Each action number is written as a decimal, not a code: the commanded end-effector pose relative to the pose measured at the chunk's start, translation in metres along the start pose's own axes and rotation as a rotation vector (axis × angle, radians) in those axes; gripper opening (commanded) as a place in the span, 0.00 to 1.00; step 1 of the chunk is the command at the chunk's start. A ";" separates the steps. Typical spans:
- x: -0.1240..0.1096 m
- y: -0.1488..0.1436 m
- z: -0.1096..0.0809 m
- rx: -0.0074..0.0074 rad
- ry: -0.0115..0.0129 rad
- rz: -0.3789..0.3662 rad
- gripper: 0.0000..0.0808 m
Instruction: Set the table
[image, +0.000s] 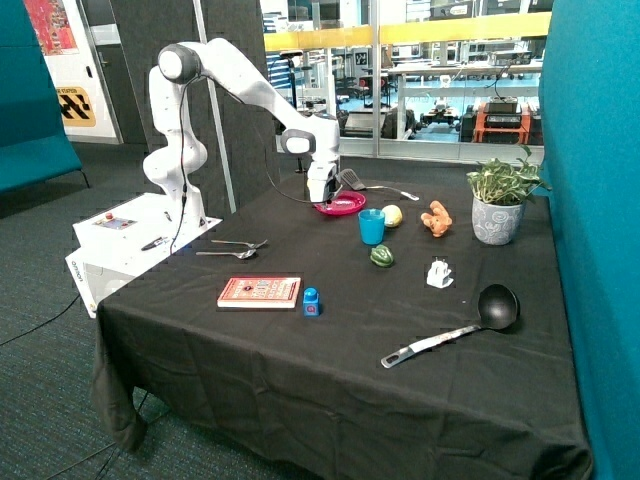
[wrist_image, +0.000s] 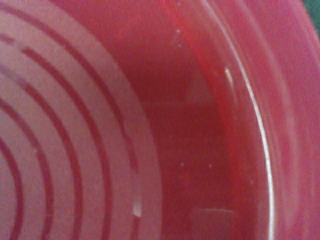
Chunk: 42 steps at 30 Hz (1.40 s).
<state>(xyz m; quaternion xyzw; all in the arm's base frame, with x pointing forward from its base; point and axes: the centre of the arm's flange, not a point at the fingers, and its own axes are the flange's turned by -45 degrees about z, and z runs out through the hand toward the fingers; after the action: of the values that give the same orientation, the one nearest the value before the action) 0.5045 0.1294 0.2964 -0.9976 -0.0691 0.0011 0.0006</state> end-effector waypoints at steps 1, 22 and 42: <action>0.000 -0.004 0.011 -0.0014 0.0020 -0.005 0.42; 0.009 0.007 0.014 -0.0014 0.0020 0.008 0.04; 0.000 0.002 0.017 -0.0014 0.0020 -0.009 0.09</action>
<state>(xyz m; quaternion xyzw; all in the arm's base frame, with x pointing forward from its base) 0.5101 0.1256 0.2799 -0.9977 -0.0681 0.0031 -0.0021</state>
